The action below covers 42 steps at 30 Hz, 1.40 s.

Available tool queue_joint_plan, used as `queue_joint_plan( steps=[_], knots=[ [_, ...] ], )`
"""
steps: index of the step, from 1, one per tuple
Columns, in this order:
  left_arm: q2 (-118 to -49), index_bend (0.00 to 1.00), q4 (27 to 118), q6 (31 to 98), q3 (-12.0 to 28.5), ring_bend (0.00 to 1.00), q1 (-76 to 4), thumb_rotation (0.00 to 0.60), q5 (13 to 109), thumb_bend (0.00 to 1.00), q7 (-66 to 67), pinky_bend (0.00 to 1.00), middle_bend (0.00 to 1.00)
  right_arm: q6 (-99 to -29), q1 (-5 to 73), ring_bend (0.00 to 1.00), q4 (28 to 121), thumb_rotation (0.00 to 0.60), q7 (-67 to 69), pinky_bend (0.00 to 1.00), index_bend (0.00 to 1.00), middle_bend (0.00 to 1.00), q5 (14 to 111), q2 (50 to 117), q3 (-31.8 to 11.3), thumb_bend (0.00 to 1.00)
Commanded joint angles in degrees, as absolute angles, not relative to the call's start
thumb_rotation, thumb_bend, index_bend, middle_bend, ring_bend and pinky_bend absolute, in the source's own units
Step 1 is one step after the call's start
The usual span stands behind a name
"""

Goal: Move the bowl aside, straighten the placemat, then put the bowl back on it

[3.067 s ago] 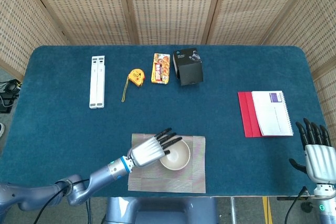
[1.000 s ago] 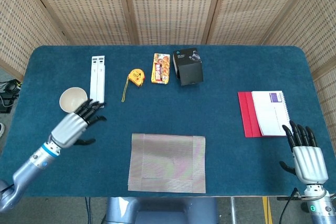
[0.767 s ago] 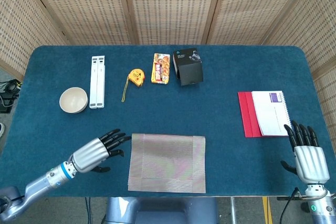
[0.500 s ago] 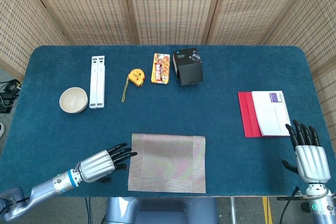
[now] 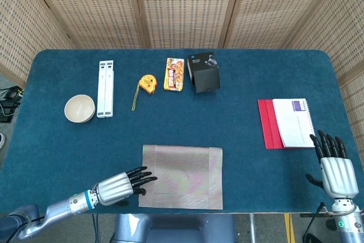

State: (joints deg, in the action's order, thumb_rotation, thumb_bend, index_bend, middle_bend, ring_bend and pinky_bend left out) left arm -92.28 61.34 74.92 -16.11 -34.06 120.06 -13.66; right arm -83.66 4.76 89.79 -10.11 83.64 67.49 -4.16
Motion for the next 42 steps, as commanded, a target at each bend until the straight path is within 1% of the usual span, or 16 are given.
queue_joint_plan(
  steps=[1, 11, 27, 30, 35, 42],
  knots=[
    [-92.9, 0.37, 61.6, 74.5, -16.0, 0.0, -34.6, 0.6, 119.7, 0.19, -13.2, 0.0, 0.0, -83.7, 4.7, 0.0, 89.8, 0.6, -10.1, 0.0, 0.09, 0.0, 83.6, 67.5, -4.2, 0.0],
    [-94.0, 0.37, 62.5, 73.2, -16.7, 0.0, -35.5, 0.6, 119.0, 0.19, -11.2, 0.0, 0.0, -83.7, 4.7, 0.0, 89.9, 0.6, -9.9, 0.0, 0.09, 0.0, 83.7, 67.3, -4.1, 0.0],
    [-97.3, 0.37, 61.4, 71.0, -16.9, 0.0, -36.3, 0.6, 117.2, 0.19, -9.7, 0.0, 0.0, -83.8, 4.7, 0.0, 90.1, 0.6, -10.0, 0.0, 0.09, 0.0, 84.0, 67.3, -3.9, 0.0],
    [-97.7, 0.37, 61.6, 71.3, -16.8, 0.0, -36.3, 0.6, 116.8, 0.24, -10.0, 0.0, 0.0, -84.0, 4.7, 0.0, 90.1, 0.6, -9.8, 0.0, 0.09, 0.0, 84.2, 67.3, -3.9, 0.0],
    [-98.0, 0.39, 61.8, 70.6, -16.8, 0.0, -36.8, 0.6, 116.3, 0.37, -9.7, 0.0, 0.0, -84.0, 4.7, 0.0, 90.2, 0.6, -9.4, 0.0, 0.09, 0.0, 84.5, 67.2, -3.7, 0.0],
    [-97.5, 0.4, 62.9, 71.0, -16.7, 0.0, -37.3, 0.6, 115.8, 0.4, -9.4, 0.0, 0.0, -84.1, 4.6, 0.0, 90.2, 0.6, -9.1, 0.0, 0.09, 0.0, 84.7, 67.0, -3.6, 0.0]
  ],
)
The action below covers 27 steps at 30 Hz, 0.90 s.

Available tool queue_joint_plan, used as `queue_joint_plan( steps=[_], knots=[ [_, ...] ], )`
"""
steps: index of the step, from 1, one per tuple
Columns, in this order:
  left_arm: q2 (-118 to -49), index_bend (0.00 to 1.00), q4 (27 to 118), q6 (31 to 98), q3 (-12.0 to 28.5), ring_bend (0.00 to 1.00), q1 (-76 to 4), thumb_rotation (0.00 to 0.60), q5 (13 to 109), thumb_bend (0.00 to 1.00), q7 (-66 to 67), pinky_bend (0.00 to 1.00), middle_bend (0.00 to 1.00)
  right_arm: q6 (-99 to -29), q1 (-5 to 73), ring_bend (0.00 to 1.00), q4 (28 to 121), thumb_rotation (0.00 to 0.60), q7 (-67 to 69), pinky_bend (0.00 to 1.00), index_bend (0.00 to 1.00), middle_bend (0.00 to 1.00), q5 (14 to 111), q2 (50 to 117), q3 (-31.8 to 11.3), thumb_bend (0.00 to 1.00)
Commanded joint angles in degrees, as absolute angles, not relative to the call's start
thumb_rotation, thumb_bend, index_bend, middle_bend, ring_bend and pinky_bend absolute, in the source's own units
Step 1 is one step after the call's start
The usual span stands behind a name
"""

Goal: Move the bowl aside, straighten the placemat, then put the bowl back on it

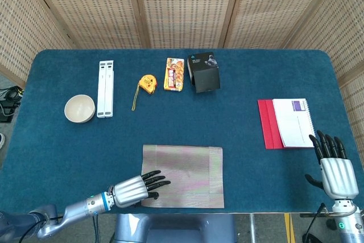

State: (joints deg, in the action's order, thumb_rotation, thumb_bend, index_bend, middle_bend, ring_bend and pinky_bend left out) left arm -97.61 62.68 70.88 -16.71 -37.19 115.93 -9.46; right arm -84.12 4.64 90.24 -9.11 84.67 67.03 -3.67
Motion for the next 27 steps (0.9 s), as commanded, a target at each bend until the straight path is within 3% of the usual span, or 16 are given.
queue_joint_plan(
  steps=[1, 10, 15, 19, 27],
  knots=[
    [-97.4, 0.41, 63.0, 70.9, -16.7, 0.0, -37.3, 0.6, 115.7, 0.41, -9.4, 0.0, 0.0, -84.1, 4.6, 0.0, 90.2, 0.6, -9.1, 0.0, 0.09, 0.0, 84.8, 67.0, -3.6, 0.0],
    [-98.2, 0.67, 63.5, 70.3, -16.4, 0.0, -37.6, 0.6, 114.4, 0.49, -10.2, 0.0, 0.0, -84.6, 4.5, 0.0, 90.4, 0.6, -8.8, 0.0, 0.09, 0.0, 85.2, 66.9, -3.5, 0.0],
    [-98.8, 0.71, 63.7, 70.2, -15.4, 0.0, -37.6, 0.6, 113.0, 0.5, -10.9, 0.0, 0.0, -84.6, 4.5, 0.0, 90.5, 0.6, -8.4, 0.0, 0.09, 0.0, 85.5, 66.7, -3.4, 0.0],
    [-98.8, 0.74, 65.4, 70.8, -13.2, 0.0, -37.7, 0.6, 110.8, 0.5, -12.5, 0.0, 0.0, -84.6, 4.4, 0.0, 90.7, 0.6, -8.2, 0.0, 0.09, 0.0, 85.6, 66.6, -3.3, 0.0],
    [-96.5, 0.75, 71.7, 68.2, -2.8, 0.0, -41.7, 0.6, 102.3, 0.5, -14.7, 0.0, 0.0, -84.5, 4.5, 0.0, 90.7, 0.6, -8.6, 0.0, 0.09, 0.0, 85.7, 66.8, -3.2, 0.0]
  ],
)
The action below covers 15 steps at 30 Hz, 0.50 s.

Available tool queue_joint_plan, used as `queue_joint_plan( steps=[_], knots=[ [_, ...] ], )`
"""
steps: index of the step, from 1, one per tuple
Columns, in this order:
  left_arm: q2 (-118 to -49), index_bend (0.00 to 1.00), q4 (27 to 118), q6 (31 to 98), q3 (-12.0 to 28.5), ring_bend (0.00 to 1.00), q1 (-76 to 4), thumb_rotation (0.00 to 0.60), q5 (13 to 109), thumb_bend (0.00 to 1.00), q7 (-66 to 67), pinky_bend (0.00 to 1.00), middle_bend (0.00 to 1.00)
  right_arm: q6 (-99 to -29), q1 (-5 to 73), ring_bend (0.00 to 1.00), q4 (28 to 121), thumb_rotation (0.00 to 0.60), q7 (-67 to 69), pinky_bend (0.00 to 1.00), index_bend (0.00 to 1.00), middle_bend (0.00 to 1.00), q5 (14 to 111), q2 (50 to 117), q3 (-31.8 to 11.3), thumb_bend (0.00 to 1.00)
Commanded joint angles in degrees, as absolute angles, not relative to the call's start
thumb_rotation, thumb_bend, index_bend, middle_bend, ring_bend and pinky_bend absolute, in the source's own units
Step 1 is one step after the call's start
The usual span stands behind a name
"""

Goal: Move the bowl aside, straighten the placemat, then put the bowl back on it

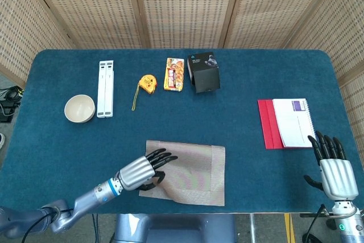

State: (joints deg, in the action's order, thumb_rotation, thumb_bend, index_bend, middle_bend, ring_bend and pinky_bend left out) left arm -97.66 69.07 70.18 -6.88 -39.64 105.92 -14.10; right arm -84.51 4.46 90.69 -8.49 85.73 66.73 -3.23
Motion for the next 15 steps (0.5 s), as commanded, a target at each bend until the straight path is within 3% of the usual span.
queue_joint_plan(
  steps=[1, 4, 15],
  knots=[
    [-96.3, 0.75, 72.1, 67.3, -1.1, 0.0, -42.4, 0.6, 100.9, 0.5, -14.4, 0.0, 0.0, -84.4, 4.5, 0.0, 90.7, 0.6, -8.6, 0.0, 0.09, 0.0, 85.7, 66.8, -3.2, 0.0],
    [-96.4, 0.76, 72.3, 62.5, 5.6, 0.0, -45.5, 0.6, 94.3, 0.5, -11.8, 0.0, 0.0, -84.3, 4.5, 0.0, 90.7, 0.6, -8.8, 0.0, 0.09, 0.0, 85.6, 66.9, -3.2, 0.0],
    [-101.0, 0.76, 62.0, 50.5, 18.5, 0.0, -53.1, 0.6, 76.3, 0.52, -4.8, 0.0, 0.0, -83.7, 4.8, 0.0, 90.3, 0.6, -8.8, 0.0, 0.09, 0.0, 84.8, 67.0, -3.6, 0.0]
  ],
)
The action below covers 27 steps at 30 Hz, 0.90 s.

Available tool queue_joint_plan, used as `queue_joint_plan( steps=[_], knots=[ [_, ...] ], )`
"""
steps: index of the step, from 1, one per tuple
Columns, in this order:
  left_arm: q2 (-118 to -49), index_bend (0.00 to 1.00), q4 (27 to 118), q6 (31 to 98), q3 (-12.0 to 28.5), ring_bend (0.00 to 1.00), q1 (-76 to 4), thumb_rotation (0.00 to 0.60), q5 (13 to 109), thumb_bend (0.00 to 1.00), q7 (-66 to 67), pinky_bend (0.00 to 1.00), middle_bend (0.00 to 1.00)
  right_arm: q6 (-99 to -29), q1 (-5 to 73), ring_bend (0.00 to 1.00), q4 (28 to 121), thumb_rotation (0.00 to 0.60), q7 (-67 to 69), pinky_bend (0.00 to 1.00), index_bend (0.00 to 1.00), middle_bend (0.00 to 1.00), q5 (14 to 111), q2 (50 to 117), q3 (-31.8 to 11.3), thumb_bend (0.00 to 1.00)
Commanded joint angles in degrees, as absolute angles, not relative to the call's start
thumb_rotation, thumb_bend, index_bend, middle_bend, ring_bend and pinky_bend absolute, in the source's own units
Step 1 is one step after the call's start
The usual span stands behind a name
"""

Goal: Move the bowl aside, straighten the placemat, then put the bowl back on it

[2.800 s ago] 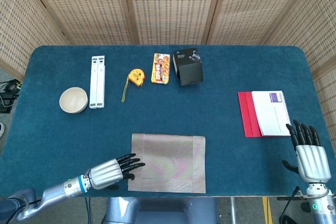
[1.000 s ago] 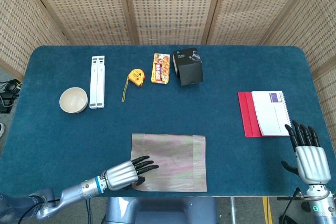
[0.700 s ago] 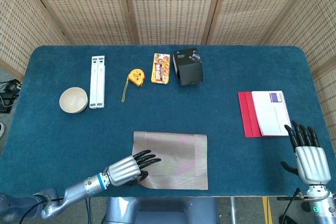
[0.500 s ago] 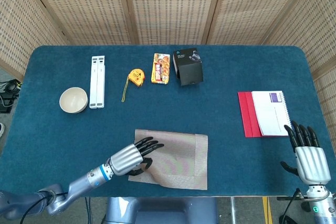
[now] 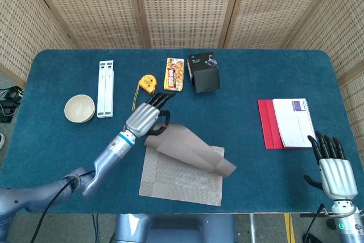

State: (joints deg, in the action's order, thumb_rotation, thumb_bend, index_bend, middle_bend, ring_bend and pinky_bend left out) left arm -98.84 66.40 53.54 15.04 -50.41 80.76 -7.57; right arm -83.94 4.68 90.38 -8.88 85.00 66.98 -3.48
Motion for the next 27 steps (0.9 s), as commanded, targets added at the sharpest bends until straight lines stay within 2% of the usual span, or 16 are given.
queue_joint_plan(
  steps=[1, 4, 10, 12, 13, 14, 16, 17, 23, 27],
  knots=[
    [-101.4, 0.76, 61.0, 50.1, 19.0, 0.0, -53.5, 0.6, 75.4, 0.52, -4.2, 0.0, 0.0, -83.6, 4.8, 0.0, 90.2, 0.6, -8.7, 0.0, 0.09, 0.0, 84.7, 67.0, -3.6, 0.0],
    [-104.4, 0.75, 53.6, 48.2, 21.7, 0.0, -55.5, 0.6, 70.3, 0.52, -1.1, 0.0, 0.0, -82.5, 5.1, 0.0, 89.7, 0.6, -8.2, 0.0, 0.09, 0.0, 83.6, 67.0, -3.9, 0.0],
    [-110.4, 0.74, 42.1, 47.9, 23.2, 0.0, -56.7, 0.6, 65.7, 0.52, -1.1, 0.0, 0.0, -81.5, 5.4, 0.0, 89.3, 0.6, -7.3, 0.0, 0.09, 0.0, 82.6, 66.8, -4.1, 0.0],
    [-111.5, 0.68, 39.6, 47.9, 23.2, 0.0, -56.9, 0.6, 65.7, 0.49, -2.8, 0.0, 0.0, -81.5, 5.4, 0.0, 89.3, 0.6, -7.3, 0.0, 0.09, 0.0, 82.6, 66.8, -4.1, 0.0],
    [-111.7, 0.52, 38.9, 47.5, 22.9, 0.0, -57.0, 0.6, 66.1, 0.39, -4.3, 0.0, 0.0, -81.5, 5.5, 0.0, 89.2, 0.6, -7.3, 0.0, 0.09, 0.0, 82.6, 66.8, -4.1, 0.0],
    [-111.5, 0.3, 38.6, 46.7, 22.5, 0.0, -56.8, 0.6, 66.8, 0.24, -7.3, 0.0, 0.0, -81.6, 5.4, 0.0, 89.2, 0.6, -7.4, 0.0, 0.09, 0.0, 82.6, 66.8, -4.1, 0.0],
    [-111.2, 0.03, 38.3, 46.8, 22.1, 0.0, -56.7, 0.6, 68.1, 0.04, -11.6, 0.0, 0.0, -81.6, 5.5, 0.0, 89.1, 0.6, -7.5, 0.0, 0.09, 0.0, 82.5, 66.9, -4.1, 0.0],
    [-111.1, 0.0, 37.9, 47.7, 21.8, 0.0, -56.5, 0.6, 69.2, 0.0, -14.1, 0.0, 0.0, -81.5, 5.5, 0.0, 89.1, 0.6, -7.6, 0.0, 0.09, 0.0, 82.5, 67.0, -4.1, 0.0],
    [-109.4, 0.0, 37.5, 52.0, 20.1, 0.0, -55.5, 0.6, 72.9, 0.0, -20.5, 0.0, 0.0, -81.6, 5.5, 0.0, 89.2, 0.6, -8.1, 0.0, 0.09, 0.0, 82.6, 67.2, -4.0, 0.0],
    [-104.9, 0.0, 41.9, 56.8, 18.9, 0.0, -52.7, 0.6, 74.8, 0.0, -20.2, 0.0, 0.0, -81.8, 5.4, 0.0, 89.5, 0.6, -7.9, 0.0, 0.09, 0.0, 83.0, 67.1, -3.8, 0.0]
  ],
)
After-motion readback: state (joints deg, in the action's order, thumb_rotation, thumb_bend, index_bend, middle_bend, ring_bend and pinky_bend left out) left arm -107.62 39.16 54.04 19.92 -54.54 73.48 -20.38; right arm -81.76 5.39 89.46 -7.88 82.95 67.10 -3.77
